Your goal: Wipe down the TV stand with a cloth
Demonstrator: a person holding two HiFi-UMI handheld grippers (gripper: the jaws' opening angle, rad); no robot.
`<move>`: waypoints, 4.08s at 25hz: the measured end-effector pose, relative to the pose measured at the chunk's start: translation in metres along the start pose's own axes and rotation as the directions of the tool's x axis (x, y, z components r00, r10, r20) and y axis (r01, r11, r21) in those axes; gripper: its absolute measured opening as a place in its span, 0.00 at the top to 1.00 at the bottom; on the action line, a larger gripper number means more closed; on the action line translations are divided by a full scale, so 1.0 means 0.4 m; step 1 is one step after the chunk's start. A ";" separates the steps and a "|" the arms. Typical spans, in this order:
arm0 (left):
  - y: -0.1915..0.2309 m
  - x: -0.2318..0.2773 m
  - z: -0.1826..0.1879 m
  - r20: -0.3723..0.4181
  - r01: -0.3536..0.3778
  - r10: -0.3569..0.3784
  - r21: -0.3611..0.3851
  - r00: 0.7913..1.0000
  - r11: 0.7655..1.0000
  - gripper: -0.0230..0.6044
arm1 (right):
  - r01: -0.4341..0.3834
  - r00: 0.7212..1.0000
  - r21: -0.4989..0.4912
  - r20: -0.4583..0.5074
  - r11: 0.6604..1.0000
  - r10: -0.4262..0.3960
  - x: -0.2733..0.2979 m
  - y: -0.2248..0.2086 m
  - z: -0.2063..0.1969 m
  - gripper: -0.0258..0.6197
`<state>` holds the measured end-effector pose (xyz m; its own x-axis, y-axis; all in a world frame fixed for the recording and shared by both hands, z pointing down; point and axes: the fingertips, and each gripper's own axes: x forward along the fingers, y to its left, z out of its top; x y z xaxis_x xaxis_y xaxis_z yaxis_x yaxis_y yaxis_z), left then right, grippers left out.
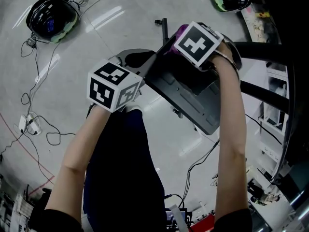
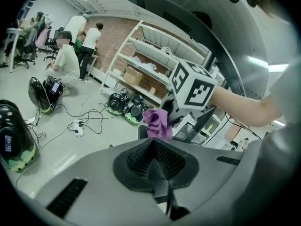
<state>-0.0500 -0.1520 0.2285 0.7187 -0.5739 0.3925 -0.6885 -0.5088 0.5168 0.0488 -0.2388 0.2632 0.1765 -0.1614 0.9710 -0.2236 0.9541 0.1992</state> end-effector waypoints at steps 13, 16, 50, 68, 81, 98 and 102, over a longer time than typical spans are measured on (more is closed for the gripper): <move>0.021 -0.034 -0.023 -0.010 -0.031 0.031 -0.001 0.999 1.000 0.95 | -0.178 0.943 0.041 0.292 0.983 0.159 -0.064 0.132 0.108 0.84; 0.022 -0.034 -0.031 -0.023 -0.030 0.030 0.004 0.999 1.000 0.95 | -0.142 0.960 -0.019 0.240 0.990 0.142 -0.016 0.156 0.112 0.84; 0.010 -0.035 -0.040 -0.031 -0.015 0.015 0.007 0.999 1.000 0.95 | -0.044 0.994 -0.204 0.088 0.978 0.063 0.000 0.185 0.036 0.84; -0.159 0.076 -0.008 -0.033 0.081 -0.078 0.095 0.996 0.992 0.95 | 0.211 0.759 0.352 0.529 0.912 -0.379 -0.199 -0.022 -0.191 0.84; -0.169 0.100 -0.040 -0.062 0.069 -0.063 0.098 0.996 0.993 0.95 | -0.174 0.819 0.407 0.566 0.897 -0.098 0.024 -0.012 -0.308 0.84; -0.229 0.118 -0.030 -0.064 0.123 -0.115 0.122 0.991 0.985 0.95 | -0.266 0.840 0.402 0.542 0.876 0.007 0.104 0.022 -0.341 0.84; -0.267 0.128 -0.033 -0.071 0.153 -0.144 0.141 0.987 0.978 0.95 | -0.246 0.860 0.448 0.510 0.860 -0.020 0.113 0.033 -0.399 0.84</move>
<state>0.0616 -0.1187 0.2035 0.8156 -0.4474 0.3670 -0.5770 -0.6761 0.4581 0.2070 -0.1932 0.2886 -0.3330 -0.2865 0.8983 -0.6646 0.7471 -0.0080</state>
